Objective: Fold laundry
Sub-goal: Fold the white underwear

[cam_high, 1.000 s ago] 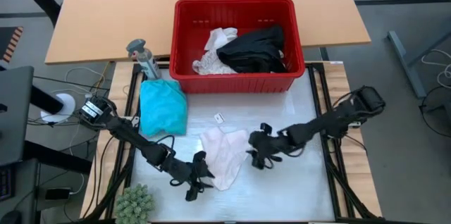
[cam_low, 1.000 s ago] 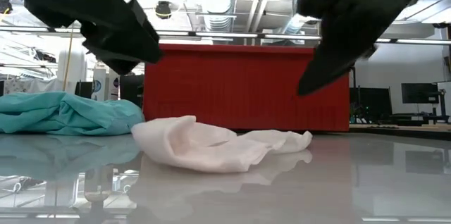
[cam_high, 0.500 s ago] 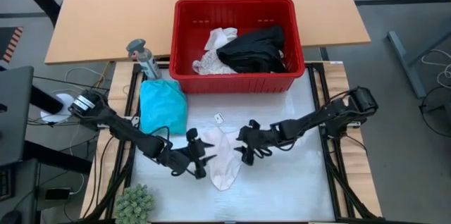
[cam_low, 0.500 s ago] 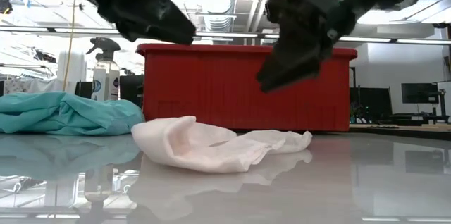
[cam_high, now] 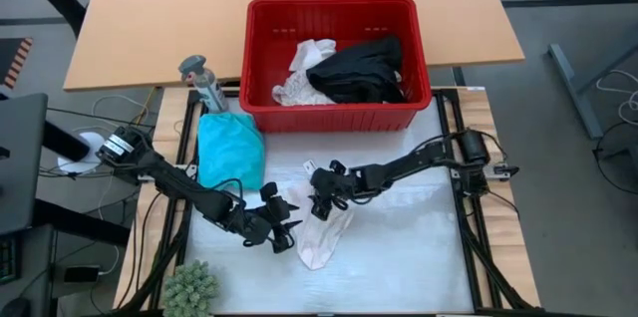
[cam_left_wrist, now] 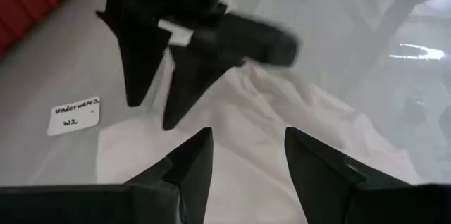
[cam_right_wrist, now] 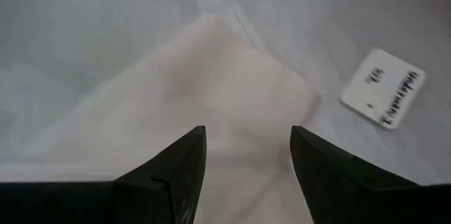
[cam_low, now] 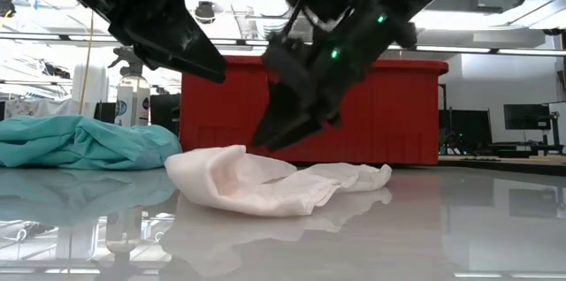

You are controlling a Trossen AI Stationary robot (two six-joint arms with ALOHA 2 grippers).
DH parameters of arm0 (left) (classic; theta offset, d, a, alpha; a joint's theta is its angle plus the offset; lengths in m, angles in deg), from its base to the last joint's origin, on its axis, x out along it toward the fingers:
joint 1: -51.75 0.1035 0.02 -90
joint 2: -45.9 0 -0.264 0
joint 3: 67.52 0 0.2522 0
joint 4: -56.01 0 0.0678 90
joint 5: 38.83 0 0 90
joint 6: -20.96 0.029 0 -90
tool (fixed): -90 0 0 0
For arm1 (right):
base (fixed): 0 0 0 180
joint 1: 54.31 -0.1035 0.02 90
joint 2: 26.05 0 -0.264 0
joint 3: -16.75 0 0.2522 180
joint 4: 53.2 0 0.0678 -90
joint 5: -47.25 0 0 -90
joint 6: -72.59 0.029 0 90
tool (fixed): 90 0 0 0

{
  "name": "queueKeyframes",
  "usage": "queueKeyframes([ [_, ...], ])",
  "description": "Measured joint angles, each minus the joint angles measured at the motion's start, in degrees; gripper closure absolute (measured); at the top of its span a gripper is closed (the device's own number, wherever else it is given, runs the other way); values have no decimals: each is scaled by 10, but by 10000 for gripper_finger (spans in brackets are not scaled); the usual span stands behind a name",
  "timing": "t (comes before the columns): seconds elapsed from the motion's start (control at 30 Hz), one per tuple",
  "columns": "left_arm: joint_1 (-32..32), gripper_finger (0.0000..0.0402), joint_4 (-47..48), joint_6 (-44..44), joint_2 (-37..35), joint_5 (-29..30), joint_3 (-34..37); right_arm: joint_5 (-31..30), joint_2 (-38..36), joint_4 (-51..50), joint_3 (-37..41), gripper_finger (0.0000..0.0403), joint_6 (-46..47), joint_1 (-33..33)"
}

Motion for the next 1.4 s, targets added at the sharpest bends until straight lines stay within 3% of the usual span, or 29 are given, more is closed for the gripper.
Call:
queueKeyframes([
  [0.27, -13, 235, 0, -15, 0, 0, 0, -2, 39, -25, -26, 191, 18, 3],
  [0.43, -15, 235, 0, -17, 0, 0, 0, -43, 23, -45, -35, 275, 0, -8],
  [0.6, -15, 235, -1, -25, 0, 1, 0, -45, 10, -60, -39, 375, -15, -9],
  [0.93, -15, 235, -1, -62, -20, -13, 0, -4, -26, -43, -39, 358, -14, -27],
  [1.4, -28, 235, 3, -51, -145, -13, 0, 68, -7, 154, -39, 358, -43, -65],
])
